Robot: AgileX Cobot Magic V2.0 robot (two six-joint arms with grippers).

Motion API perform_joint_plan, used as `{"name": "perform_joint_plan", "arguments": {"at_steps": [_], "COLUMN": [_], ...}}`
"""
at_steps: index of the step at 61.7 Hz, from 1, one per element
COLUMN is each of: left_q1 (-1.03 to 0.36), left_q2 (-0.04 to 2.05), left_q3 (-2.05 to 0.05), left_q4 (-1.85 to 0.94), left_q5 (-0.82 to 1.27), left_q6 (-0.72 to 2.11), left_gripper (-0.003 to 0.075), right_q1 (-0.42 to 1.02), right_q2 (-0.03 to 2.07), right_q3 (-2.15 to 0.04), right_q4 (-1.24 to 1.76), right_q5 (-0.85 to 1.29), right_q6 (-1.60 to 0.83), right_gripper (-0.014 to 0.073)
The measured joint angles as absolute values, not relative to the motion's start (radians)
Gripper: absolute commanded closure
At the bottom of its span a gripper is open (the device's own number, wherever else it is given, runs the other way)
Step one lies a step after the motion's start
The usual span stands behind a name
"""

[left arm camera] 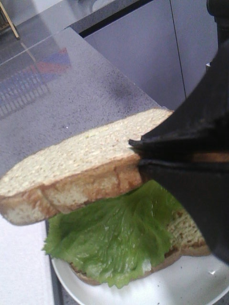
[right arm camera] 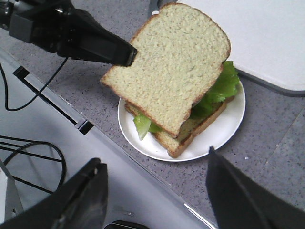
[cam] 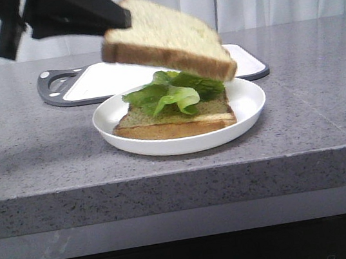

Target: Left arm grabs bread, right arm adds lettuce

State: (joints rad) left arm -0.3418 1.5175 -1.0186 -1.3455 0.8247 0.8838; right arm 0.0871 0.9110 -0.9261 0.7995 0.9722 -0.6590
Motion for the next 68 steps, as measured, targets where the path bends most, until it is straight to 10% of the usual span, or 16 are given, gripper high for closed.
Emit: {"name": "perform_joint_plan", "arguments": {"at_steps": [13, 30, 68], "left_q1": [-0.342, -0.333, -0.261], "left_q2": [1.605, 1.611, 1.244], "left_q3": [-1.019, -1.019, -1.121], "left_q4": [-1.368, -1.362, -0.521], "left_q5": [0.845, 0.874, 0.995], "left_q6": [0.897, 0.9, 0.277], "left_gripper": [0.0711, 0.0312, 0.036], "right_q1": [0.087, 0.087, 0.087], "right_q2": [0.911, 0.911, 0.882], "right_q3": [-0.879, -0.875, -0.875], "right_q4": [0.795, 0.789, 0.346], "right_q5": [0.955, 0.949, 1.066], "right_q6": [-0.657, -0.657, -0.239], "right_gripper": [0.0125, 0.0125, 0.0125]}}
